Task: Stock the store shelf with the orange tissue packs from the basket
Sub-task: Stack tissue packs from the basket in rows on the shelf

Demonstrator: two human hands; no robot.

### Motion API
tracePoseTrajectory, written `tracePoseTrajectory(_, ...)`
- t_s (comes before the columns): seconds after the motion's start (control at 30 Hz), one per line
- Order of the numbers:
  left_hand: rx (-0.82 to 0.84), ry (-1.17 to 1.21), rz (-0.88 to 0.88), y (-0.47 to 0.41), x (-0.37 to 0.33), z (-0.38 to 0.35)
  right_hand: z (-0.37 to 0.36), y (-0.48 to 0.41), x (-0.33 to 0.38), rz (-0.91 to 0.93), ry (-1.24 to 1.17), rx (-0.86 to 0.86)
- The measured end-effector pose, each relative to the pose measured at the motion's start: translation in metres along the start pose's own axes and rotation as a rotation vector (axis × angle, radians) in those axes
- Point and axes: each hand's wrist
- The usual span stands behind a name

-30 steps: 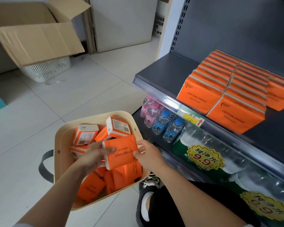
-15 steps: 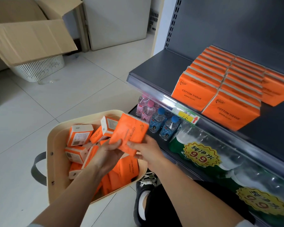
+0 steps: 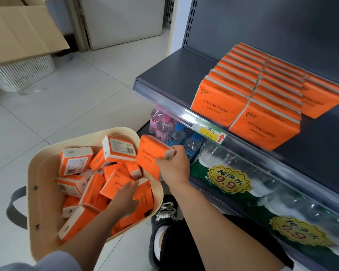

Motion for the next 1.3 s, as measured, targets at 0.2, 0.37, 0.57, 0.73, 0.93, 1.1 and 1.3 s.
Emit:
tracePoseTrajectory(0.2, -0.028, -0.151, 0.006, -0.005, -0.019, -0.006, 0.0, -0.008, 0.002, -0.007, -0.004, 0.002)
tracePoseTrajectory(0.37, -0.07, 0.06, 0.125, 0.0, -0.014, 0.009, 0.004, -0.006, 0.005, 0.01, -0.045, -0.049)
tracePoseTrajectory(0.57, -0.166, 0.541, 0.04, 0.026, -0.005, 0.07, 0.021, 0.009, 0.03, 0.161, -0.144, -0.053)
tracePoseTrajectory(0.73, -0.1, 1.006, 0.002, 0.048, -0.019, 0.108, 0.045, 0.021, 0.049, 0.321, -0.241, -0.107)
tracePoseTrajectory(0.93, -0.166, 1.158, -0.254, 0.078, -0.09, 0.137, 0.116, 0.033, 0.075, 0.492, -0.384, -0.176)
tracePoseTrajectory(1.1, -0.145, 1.153, -0.464, 0.107, -0.163, 0.15, 0.191, 0.045, 0.091, 0.574, -0.462, -0.235)
tracePoseTrajectory(1.3, -0.118, 1.046, -0.628, 0.119, -0.232, 0.147, 0.274, 0.034, 0.082, 0.58, -0.487, -0.393)
Point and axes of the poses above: each hand's wrist, its own y-axis away from the middle knuckle, its own z-axis out of the back of the hand, x = y × z, and after that the axes turned 6 degrees about -x, right-handed
